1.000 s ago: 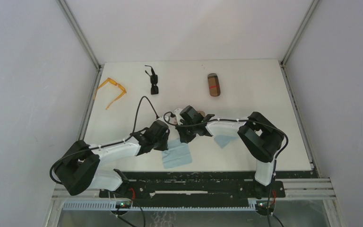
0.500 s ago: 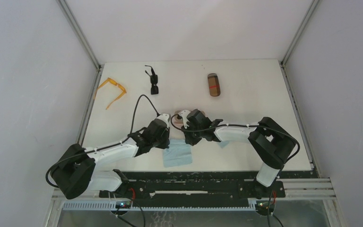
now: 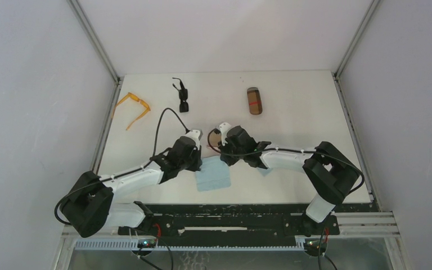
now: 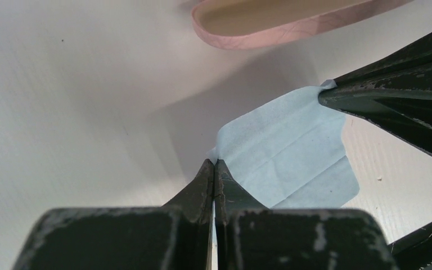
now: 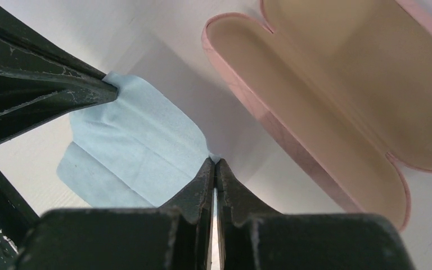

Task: Organize the sunglasses
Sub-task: Fold the glasses cleaning cloth at the center of the board.

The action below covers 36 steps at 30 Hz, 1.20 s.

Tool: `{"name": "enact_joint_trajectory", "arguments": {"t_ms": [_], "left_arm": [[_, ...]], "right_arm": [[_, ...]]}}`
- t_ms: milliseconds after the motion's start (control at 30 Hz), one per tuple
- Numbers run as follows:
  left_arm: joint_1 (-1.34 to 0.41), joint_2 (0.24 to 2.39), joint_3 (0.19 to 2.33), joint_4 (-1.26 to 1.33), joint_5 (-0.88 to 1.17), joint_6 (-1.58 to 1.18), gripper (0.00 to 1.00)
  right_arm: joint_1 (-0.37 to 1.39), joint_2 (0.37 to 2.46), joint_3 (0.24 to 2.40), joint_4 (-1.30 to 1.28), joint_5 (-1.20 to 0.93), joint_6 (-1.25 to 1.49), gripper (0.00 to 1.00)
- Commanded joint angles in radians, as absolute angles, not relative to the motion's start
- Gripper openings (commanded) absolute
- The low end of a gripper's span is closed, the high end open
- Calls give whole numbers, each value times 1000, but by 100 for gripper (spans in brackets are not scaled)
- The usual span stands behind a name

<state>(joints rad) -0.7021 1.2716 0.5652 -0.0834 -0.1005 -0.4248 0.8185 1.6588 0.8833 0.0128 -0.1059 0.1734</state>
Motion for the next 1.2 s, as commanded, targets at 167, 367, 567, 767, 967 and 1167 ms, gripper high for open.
{"name": "enact_joint_trajectory", "arguments": {"t_ms": [167,367,567,767,967,1167], "left_arm": [[-697,1224,547,15,-21,-379,0],[-697,1187,481,57,13,-396,0],[-698,1169,444,71,16,-406,2],[-698,1145,425,75,27,-409,10],[-699,1137,408,84,66,-405,24],[-703,1129,379,113,114,-414,34]], "right_arm": [[844,1580,810,82,-123,130,0],[851,1546,752,126,-156,119,0],[864,1544,735,154,-176,105,0],[871,1543,735,150,-180,85,0],[873,1547,733,128,-214,68,0],[874,1558,734,111,-245,60,0]]}}
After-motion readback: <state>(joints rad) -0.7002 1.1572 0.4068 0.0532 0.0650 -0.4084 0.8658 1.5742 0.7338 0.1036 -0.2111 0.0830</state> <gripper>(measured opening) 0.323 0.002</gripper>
